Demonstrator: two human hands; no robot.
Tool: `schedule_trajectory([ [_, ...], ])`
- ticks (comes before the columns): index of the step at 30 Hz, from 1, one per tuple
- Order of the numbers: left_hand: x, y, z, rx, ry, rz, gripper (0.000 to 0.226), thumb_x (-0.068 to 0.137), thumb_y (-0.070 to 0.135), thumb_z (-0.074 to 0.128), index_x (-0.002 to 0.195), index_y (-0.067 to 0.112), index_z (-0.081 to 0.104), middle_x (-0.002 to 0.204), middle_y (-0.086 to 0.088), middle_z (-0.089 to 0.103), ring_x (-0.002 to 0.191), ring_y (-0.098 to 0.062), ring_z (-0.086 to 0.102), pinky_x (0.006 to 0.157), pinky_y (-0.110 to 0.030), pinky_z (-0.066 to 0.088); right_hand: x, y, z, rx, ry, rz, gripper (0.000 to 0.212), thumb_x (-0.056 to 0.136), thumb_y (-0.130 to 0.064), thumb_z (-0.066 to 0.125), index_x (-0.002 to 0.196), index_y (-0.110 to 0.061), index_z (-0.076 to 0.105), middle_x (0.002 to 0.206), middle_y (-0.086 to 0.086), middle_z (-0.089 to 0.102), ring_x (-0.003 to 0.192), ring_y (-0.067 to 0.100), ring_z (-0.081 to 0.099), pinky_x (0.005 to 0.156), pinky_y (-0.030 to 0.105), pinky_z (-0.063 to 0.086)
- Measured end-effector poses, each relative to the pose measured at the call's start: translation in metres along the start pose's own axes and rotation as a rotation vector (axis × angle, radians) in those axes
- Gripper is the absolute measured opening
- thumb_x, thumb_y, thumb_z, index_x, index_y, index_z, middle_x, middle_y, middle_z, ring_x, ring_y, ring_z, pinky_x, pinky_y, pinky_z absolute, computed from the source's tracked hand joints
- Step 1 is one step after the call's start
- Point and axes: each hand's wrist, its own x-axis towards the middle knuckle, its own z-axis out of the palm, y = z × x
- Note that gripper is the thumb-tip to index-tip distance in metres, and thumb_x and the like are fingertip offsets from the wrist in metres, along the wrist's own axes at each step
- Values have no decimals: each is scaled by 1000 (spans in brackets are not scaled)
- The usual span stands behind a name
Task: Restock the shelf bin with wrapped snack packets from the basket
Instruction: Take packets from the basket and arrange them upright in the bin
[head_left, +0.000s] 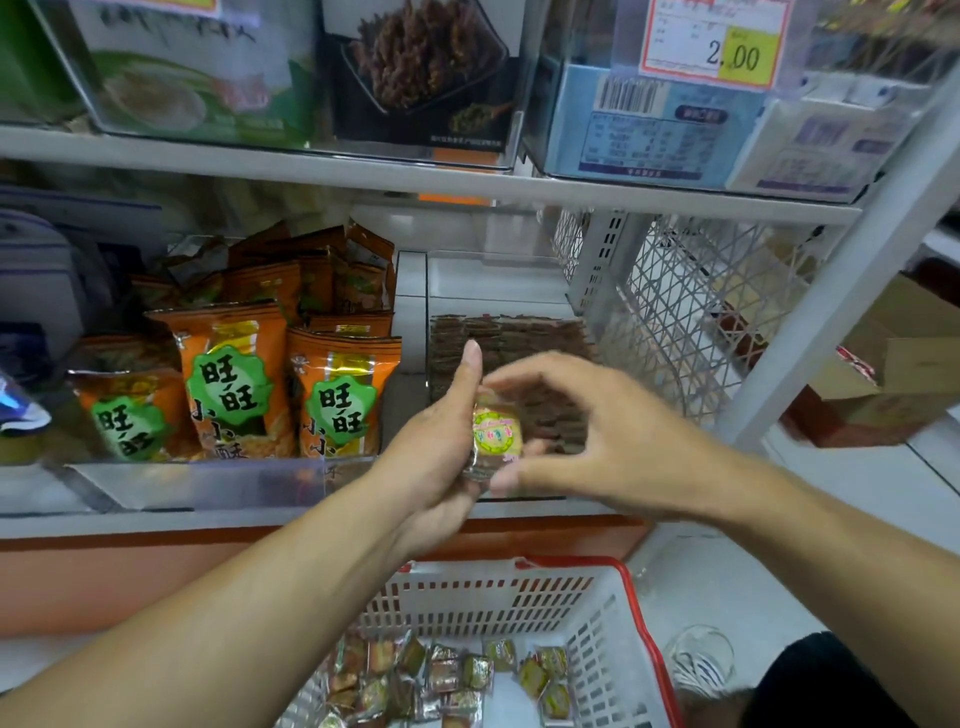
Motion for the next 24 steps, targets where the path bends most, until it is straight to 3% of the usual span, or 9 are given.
schedule_trajectory([
  [2, -6, 1, 1, -11, -61, -42, 77, 89, 70, 54, 113, 0, 74, 100, -22, 72, 74, -28, 69, 67, -35, 58, -9, 7, 13, -103, 21, -50, 57, 72, -49, 86, 118, -25, 63, 119, -11, 63, 115, 10, 60, 97, 35, 50],
  [5, -10, 3, -1, -125, -132, -88, 76, 99, 59, 50, 139, -6, 54, 110, -27, 64, 84, -34, 62, 64, -36, 56, -9, 19, 14, -31, 137, -28, 37, 72, -29, 90, 96, -21, 63, 106, -6, 64, 105, 15, 63, 90, 43, 51],
  [8, -10, 7, -5, -174, -184, -107, 55, 99, 31, 48, 144, 0, 49, 122, -28, 69, 100, -38, 69, 90, -60, 58, -11, 34, 5, 113, 234, 67, 34, 71, -18, 90, 91, -23, 63, 106, -9, 65, 101, 11, 66, 91, 42, 54],
  [10, -10, 8, -6, -192, -204, -93, 58, 91, 19, 51, 146, 2, 46, 124, -30, 68, 107, -43, 71, 89, -68, 55, -13, 43, 2, 199, 257, 112, 35, 70, -18, 91, 91, -24, 63, 108, -8, 67, 100, 13, 68, 92, 43, 55],
  [14, -7, 4, -10, -177, -217, -91, 63, 80, 20, 57, 140, 4, 49, 120, -29, 71, 107, -44, 72, 86, -67, 56, -16, 49, 6, 200, 285, 69, 33, 68, -29, 89, 93, -29, 67, 114, -12, 67, 102, 14, 68, 91, 34, 55],
  [18, -4, 1, -12, -161, -243, -97, 46, 89, 22, 54, 129, 1, 61, 124, -32, 68, 112, -43, 69, 92, -63, 53, -17, 45, 14, 151, 221, 25, 32, 74, -38, 84, 100, -31, 67, 122, -16, 64, 116, 11, 64, 100, 41, 51],
  [20, -2, -1, -13, -141, -229, -86, 40, 100, 22, 48, 133, 2, 60, 129, -31, 65, 122, -44, 63, 94, -62, 53, -17, 43, 15, 190, 165, 61, 27, 80, -43, 78, 104, -33, 69, 127, -17, 63, 124, 9, 60, 106, 42, 47],
  [22, -2, -1, -14, -130, -208, -67, 38, 106, 21, 43, 134, 3, 61, 129, -29, 66, 125, -45, 60, 94, -58, 55, -16, 40, 18, 328, 147, 93, 20, 88, -36, 73, 108, -31, 72, 131, -13, 63, 128, 8, 57, 109, 41, 44],
  [24, -3, -1, -12, -123, -182, -52, 36, 106, 20, 43, 134, 6, 61, 127, -27, 68, 122, -44, 63, 92, -56, 58, -17, 38, 23, 441, 236, 168, 24, 88, -19, 77, 111, -24, 71, 129, -7, 66, 123, 8, 60, 105, 38, 49],
])
